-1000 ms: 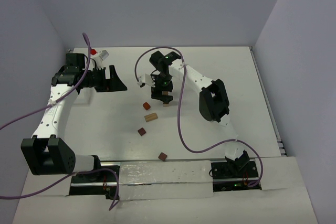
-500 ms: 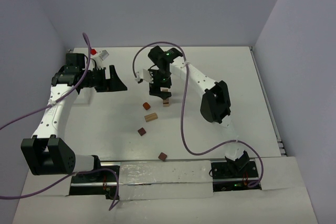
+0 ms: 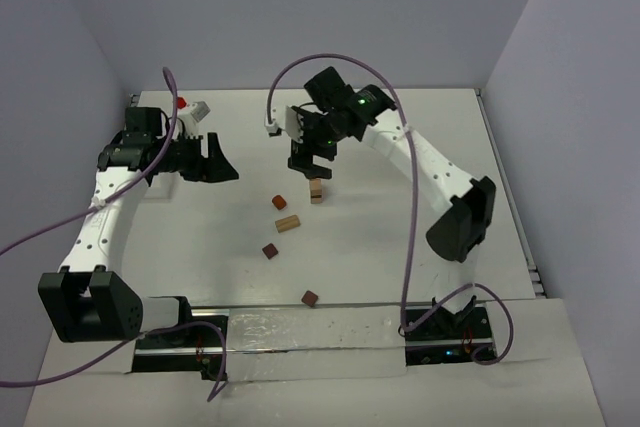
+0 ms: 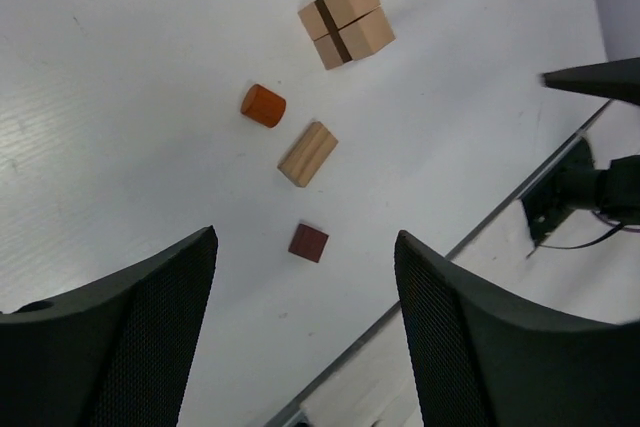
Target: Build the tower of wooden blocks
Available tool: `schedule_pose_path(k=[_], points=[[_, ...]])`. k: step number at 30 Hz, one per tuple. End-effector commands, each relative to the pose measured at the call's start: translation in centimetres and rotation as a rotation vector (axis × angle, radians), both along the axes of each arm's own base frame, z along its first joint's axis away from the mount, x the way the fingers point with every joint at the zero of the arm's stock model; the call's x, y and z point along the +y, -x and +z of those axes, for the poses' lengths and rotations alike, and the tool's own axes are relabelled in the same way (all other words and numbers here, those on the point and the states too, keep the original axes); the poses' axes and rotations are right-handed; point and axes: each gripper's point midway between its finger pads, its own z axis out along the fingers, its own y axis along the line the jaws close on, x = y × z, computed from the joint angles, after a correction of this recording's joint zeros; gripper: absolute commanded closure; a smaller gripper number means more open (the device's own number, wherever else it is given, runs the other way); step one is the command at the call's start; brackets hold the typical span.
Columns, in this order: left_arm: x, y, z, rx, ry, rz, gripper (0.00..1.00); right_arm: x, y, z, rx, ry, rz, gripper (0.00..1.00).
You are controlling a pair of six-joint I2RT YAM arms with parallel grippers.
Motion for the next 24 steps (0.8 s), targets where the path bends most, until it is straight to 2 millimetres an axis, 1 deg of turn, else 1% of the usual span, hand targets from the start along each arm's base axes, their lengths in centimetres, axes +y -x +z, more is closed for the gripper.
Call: schedule_pose_path(k=[1,2,4,5,7,8,10,12,16,19,20,21,24], points=[[-0.2,-0.7,-0.4,-0.119,-0.132,-0.146,0.26,-1.4,0.5,4.1,0.015,-0.223,-0.172,0.00],[-0.7,-0.6,-0.9,-0.123,-0.158,-0.188,0.27,-2.4,0.3,3.9,0.021,-0.241,-0.225,0.00],[-2.0,0.1,-2.0,-0.123,-0.213,-0.260,0.29,-3.6,0.0,2.1,0.060,-0.256,-0.318,0.00],[-2.7,0.4,-2.8,-0.124,-0.249,-0.302,0.29,-4.6,-0.1,2.4,0.058,-0.284,-0.357,0.00],[-4.0,1.2,-4.4,-0.129,-0.314,-0.381,0.30,-6.0,-0.3,1.9,0.076,-0.314,-0.423,0.00],[-4.8,1.6,-5.2,-0.133,-0.343,-0.426,0.30,-7.1,-0.4,2.3,0.067,-0.341,-0.457,0.00],[-6.9,2.8,-7.3,-0.144,-0.407,-0.538,0.31,-9.5,-1.0,1.6,0.060,-0.373,-0.548,0.00],[-7.7,2.9,-9.1,-0.130,-0.461,-0.573,0.31,-11.1,-1.1,2.2,0.031,-0.389,-0.603,0.00],[-10.2,3.0,-11.5,-0.122,-0.533,-0.652,0.34,-13.9,-0.8,1.9,0.017,-0.396,-0.677,0.00],[-11.3,2.3,-12.6,-0.123,-0.567,-0.675,0.36,-15.6,-0.5,2.3,-0.002,-0.442,-0.714,0.00],[-11.6,2.1,-13.4,-0.111,-0.579,-0.685,0.36,-16.3,-0.4,3.0,-0.029,-0.472,-0.733,0.00],[-11.9,1.9,-14.0,-0.105,-0.588,-0.692,0.37,-16.8,-0.2,3.2,-0.046,-0.491,-0.753,0.00],[-12.5,1.2,-14.7,-0.115,-0.616,-0.690,0.38,-18.2,-0.5,3.6,-0.072,-0.522,-0.814,0.00]])
